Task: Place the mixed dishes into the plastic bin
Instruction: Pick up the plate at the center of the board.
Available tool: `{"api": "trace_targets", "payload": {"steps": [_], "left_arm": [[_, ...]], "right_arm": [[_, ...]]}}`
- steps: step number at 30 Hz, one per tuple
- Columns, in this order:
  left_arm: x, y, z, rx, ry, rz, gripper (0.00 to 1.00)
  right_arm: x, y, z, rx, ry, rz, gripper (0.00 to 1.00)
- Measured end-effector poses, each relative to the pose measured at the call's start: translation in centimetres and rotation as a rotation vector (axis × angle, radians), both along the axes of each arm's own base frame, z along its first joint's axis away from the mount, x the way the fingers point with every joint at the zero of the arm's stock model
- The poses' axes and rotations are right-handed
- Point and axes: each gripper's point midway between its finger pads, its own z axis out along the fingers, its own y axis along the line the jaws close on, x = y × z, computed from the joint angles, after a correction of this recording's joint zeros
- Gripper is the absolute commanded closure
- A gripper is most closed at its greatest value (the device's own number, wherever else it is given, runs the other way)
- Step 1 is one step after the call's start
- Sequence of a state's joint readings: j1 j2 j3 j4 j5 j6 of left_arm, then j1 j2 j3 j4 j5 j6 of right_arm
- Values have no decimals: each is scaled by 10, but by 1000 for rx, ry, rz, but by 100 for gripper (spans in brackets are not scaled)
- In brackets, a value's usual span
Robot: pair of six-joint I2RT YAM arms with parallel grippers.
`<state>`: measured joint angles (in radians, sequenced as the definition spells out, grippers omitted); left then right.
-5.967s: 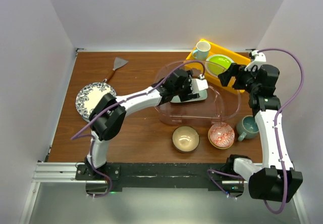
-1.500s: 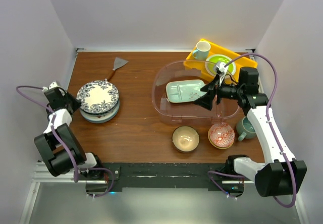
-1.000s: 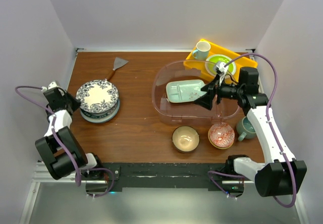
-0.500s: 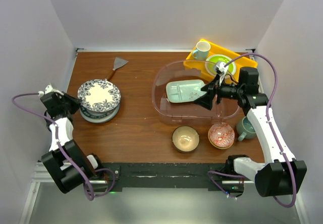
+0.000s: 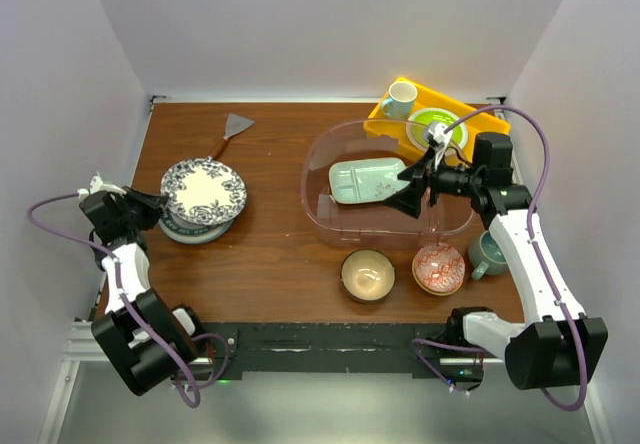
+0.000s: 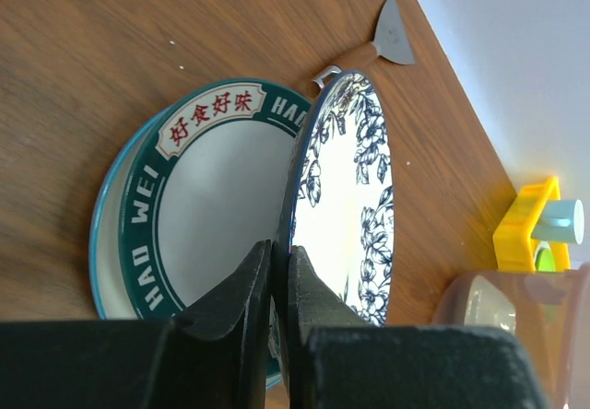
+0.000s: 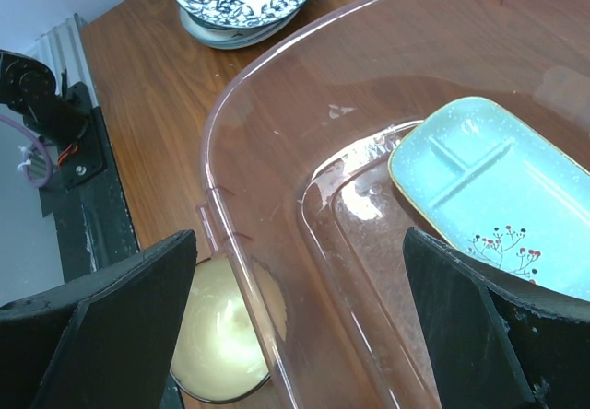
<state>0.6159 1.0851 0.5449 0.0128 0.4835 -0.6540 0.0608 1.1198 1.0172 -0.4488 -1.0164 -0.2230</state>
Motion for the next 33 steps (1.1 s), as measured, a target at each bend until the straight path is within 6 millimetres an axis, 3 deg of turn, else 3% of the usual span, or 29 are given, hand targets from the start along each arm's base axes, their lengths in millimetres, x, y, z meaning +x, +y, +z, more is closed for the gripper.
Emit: {"api": "trace_targets", "payload": {"steps": [9, 22, 29, 33], "left_arm": [[3, -9, 14, -44, -53, -23, 100], [9, -28, 43, -82, -153, -87, 100], [11, -47, 55, -108, -190, -147, 100], [12, -58, 63, -122, -212, -179, 100]], "right_arm": [[5, 1, 7, -12, -3, 32, 2], [17, 14, 40, -43, -43, 103, 2], [24, 42, 63, -51, -70, 173, 2], [22, 74, 72, -47, -57, 234, 2]]}}
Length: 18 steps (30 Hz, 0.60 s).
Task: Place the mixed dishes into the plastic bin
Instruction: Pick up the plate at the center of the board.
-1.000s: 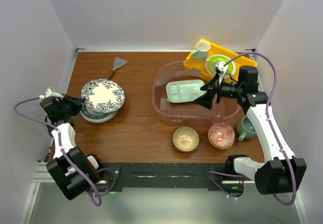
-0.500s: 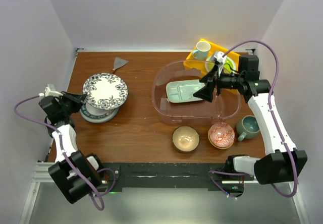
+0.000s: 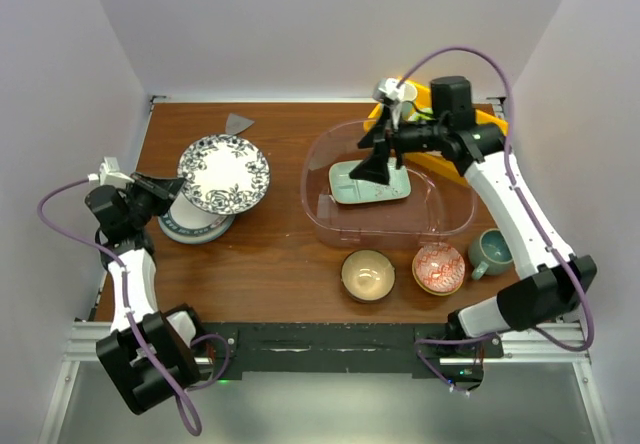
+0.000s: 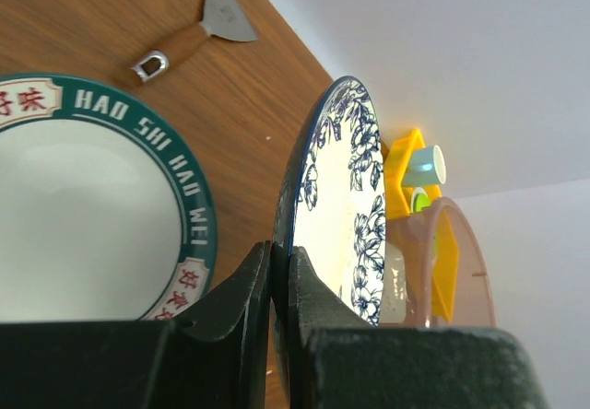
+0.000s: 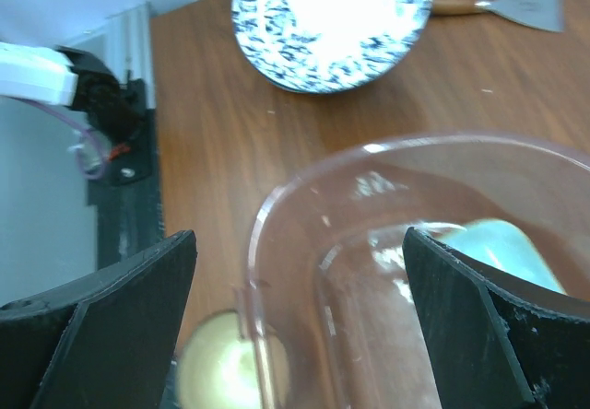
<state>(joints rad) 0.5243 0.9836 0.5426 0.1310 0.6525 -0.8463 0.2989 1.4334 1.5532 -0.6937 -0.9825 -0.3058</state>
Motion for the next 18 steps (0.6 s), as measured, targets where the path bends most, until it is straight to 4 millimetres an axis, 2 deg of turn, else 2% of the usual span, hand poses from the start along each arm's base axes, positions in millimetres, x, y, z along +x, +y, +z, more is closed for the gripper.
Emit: {"api": "trace_targets", "payload": {"steps": [5, 9, 13, 18], "left_arm": [[2, -13, 17, -7, -58, -42, 100], [2, -22, 31, -22, -105, -72, 100], [0, -31, 43, -28, -144, -101, 100], [-3, -40, 56, -41, -186, -136, 100]], "right_arm": [[2, 50, 0, -1, 70, 56, 2], [14, 76, -5, -8, 123, 44, 2], [27, 89, -5, 4, 177, -4, 2], [37, 91, 2, 29, 218, -83, 2]]}}
